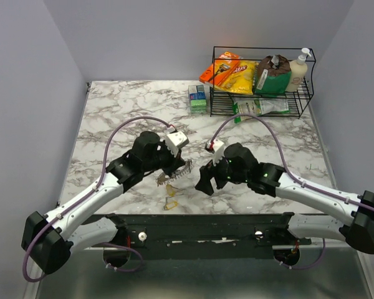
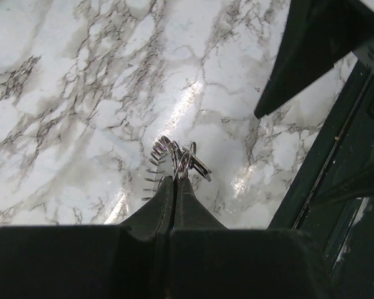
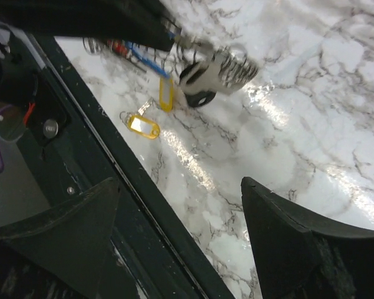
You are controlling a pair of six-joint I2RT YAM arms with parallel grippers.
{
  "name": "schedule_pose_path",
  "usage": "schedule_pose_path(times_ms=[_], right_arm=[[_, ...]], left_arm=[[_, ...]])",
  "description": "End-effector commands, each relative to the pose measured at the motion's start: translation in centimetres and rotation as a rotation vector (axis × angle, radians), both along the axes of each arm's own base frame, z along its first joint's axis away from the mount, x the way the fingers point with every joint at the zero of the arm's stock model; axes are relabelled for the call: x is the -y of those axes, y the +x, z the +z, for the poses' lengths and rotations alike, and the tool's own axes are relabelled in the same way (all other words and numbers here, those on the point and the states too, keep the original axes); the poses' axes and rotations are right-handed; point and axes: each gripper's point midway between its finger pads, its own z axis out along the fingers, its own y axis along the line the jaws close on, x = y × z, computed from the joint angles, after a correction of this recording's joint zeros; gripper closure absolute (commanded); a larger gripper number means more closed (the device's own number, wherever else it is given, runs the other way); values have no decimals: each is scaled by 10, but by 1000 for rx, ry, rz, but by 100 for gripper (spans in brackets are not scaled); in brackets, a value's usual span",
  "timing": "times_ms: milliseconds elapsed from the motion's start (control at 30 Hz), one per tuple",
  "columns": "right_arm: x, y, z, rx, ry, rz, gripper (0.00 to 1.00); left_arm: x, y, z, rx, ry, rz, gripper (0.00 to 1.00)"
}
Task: Put the keys on the keyring
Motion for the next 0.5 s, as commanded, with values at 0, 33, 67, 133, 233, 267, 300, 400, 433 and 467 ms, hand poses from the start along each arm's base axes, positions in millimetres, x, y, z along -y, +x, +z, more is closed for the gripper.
schedule_pose_path(times_ms=[0, 33, 67, 133, 233, 267, 300, 400, 433, 467], right_arm=[[-23, -20, -14, 5, -2, 136, 13], [-26, -22, -17, 9, -9, 148, 13], [-30, -24, -19, 14, -15, 166, 13], [-41, -32, -25, 18, -29, 209, 13], [-60, -46, -30, 39, -31, 304, 14], [-65, -48, -31, 67, -39, 339, 15], [-73, -55, -32, 80, -43, 377, 16], [-91, -66, -43, 108, -66, 472, 19], [-96, -69, -45, 114, -68, 495, 19], [-104, -69, -52, 121, -85, 515, 20]], left_arm=[[-8, 21, 26, 37, -54, 70, 100], [-13, 26, 26, 35, -51, 90, 100], [-16, 29, 26, 37, -48, 102, 100], [-22, 34, 26, 34, -40, 121, 100], [-28, 39, 26, 23, -30, 142, 100], [-33, 43, 26, 21, -28, 157, 100], [-36, 45, 26, 20, -27, 167, 100], [-43, 48, 24, 6, -34, 182, 100], [-45, 49, 23, 4, -37, 186, 100], [-46, 50, 22, -1, -40, 186, 100]])
